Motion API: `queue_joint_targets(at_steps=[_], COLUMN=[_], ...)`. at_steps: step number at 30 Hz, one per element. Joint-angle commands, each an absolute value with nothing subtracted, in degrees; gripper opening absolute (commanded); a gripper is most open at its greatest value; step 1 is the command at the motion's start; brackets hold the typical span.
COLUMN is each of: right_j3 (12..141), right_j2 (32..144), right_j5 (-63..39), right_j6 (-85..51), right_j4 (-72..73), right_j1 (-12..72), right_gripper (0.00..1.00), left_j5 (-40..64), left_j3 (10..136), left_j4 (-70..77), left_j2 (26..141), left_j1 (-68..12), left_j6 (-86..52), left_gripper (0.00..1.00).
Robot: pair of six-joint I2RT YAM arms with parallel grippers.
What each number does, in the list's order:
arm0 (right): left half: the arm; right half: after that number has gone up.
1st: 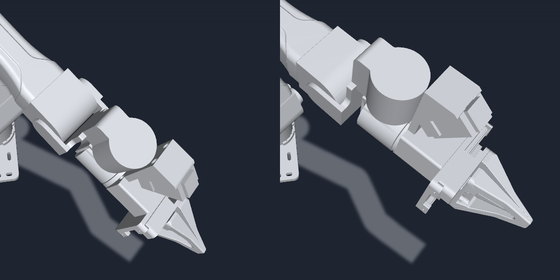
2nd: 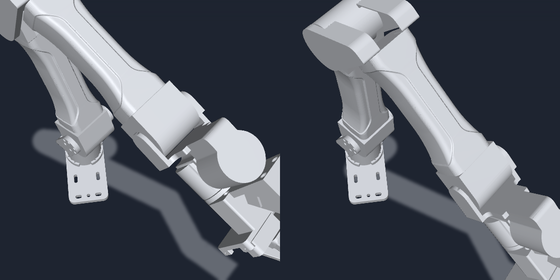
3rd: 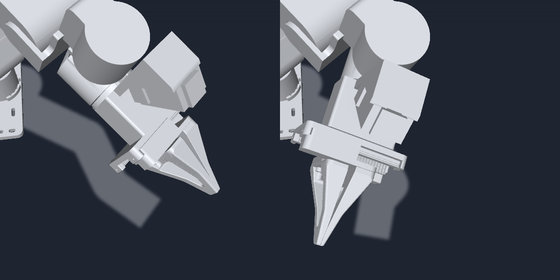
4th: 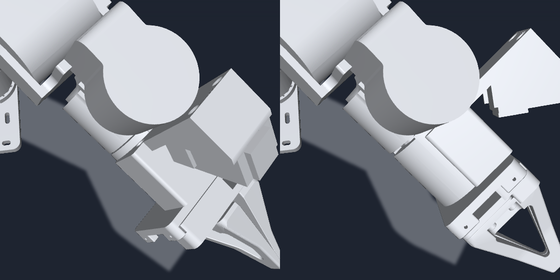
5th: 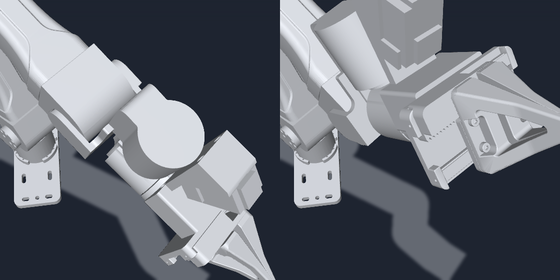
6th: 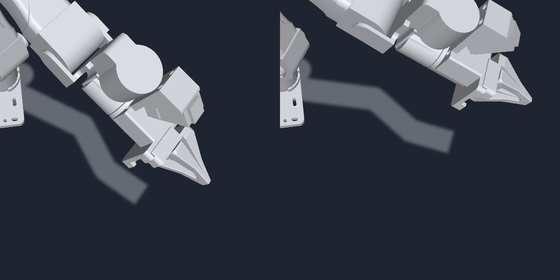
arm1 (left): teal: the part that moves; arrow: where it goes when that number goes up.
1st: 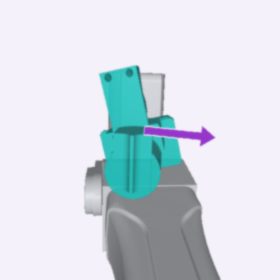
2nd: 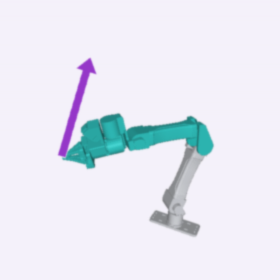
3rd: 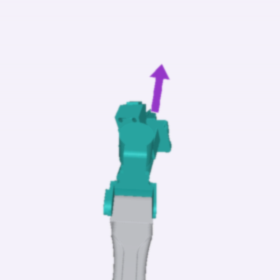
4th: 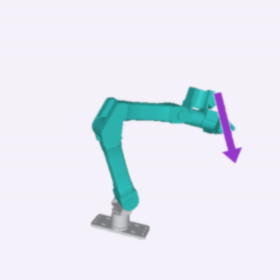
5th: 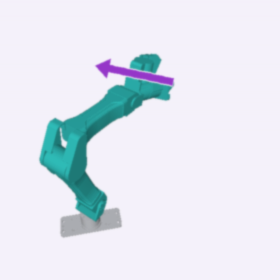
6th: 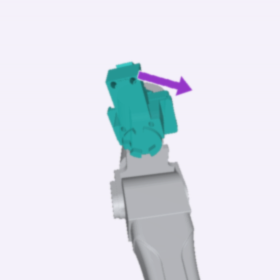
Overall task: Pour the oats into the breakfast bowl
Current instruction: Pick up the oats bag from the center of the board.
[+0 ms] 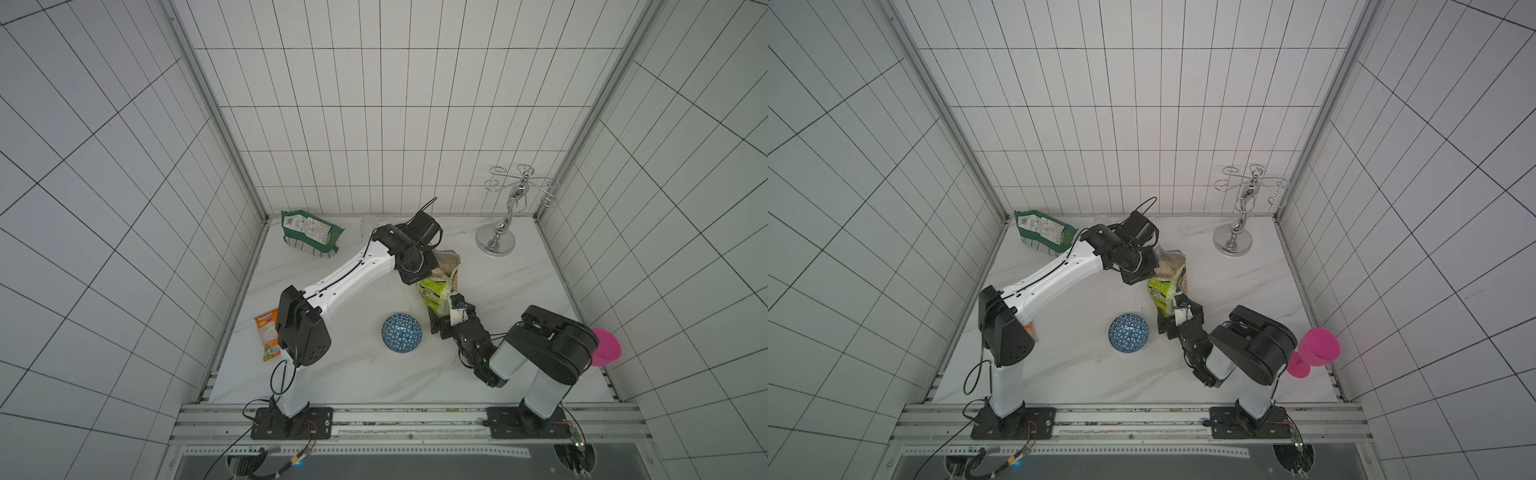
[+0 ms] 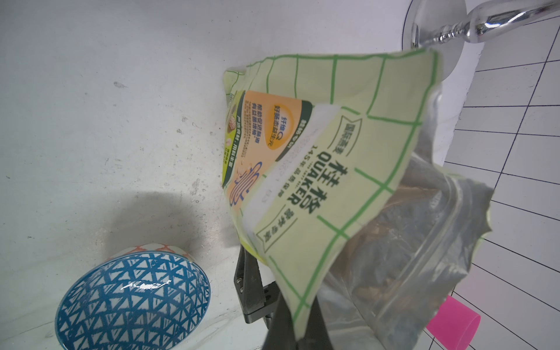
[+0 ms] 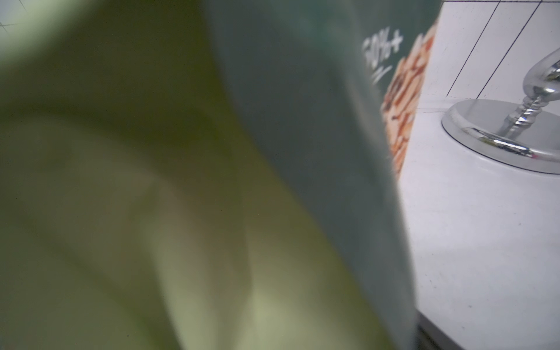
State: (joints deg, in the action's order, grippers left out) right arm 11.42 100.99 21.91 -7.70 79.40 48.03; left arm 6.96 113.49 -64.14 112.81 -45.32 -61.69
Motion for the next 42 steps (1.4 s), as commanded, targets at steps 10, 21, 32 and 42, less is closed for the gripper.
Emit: queue_joint_targets(at_steps=[10, 21, 32, 42], right_j3=[14.88, 17.63, 19.69, 21.19], right_j2=[104.98, 89.21, 77.06, 69.82], right_j5=[14.4, 16.47, 17.3, 16.54], right_j6=[-6.82, -3.53, -0.68, 2.35], right_j4=[81.92, 58.62, 40.47, 30.4], right_j1=[44.3, 46.6, 47.46, 47.7], right_gripper=[0.59, 0.0, 0.0, 0.0], left_j5=[6.52, 0.58, -3.83, 0.15], left_j3=[113.44, 114.46, 111.99, 107.83], left_j4=[-63.34, -63.63, -61.46, -57.81], left_j2=[110.36, 107.21, 105.53, 107.33], left_j1=[-45.49, -42.49, -41.32, -41.17], left_j6=[-61.79, -54.99, -47.82, -45.83], left_gripper=[0.0, 0.54, 0.55, 0.5])
